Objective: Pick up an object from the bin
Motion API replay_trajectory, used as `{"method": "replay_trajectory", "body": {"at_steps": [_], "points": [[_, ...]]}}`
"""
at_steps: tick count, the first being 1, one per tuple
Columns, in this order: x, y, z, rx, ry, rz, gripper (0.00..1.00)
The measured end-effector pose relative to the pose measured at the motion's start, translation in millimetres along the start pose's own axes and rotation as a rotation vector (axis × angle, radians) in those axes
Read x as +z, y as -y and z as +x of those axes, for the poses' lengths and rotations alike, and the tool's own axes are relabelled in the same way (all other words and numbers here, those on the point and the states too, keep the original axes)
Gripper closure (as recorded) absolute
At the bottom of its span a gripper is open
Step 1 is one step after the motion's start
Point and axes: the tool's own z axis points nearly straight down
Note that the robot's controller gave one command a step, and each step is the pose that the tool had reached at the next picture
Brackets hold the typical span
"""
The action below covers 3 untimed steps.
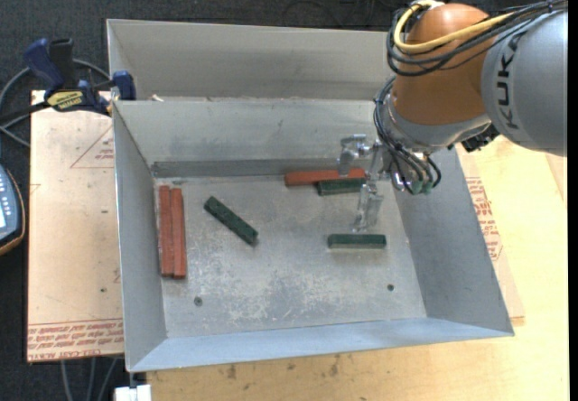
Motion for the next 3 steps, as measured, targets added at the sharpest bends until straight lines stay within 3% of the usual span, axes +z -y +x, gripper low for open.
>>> {"method": "replay_trajectory", "body": {"at_steps": [1, 2, 3], "points": [[135.0, 50.2, 43.7, -0.193, -0.007, -0.001, 0.0], [130.7, 48.9, 41.0, -0.195, 0.0, -0.001, 1.0], [-4.7, 86.4, 49.0, -0.32, 0.009, 0.004, 1.0]]}}
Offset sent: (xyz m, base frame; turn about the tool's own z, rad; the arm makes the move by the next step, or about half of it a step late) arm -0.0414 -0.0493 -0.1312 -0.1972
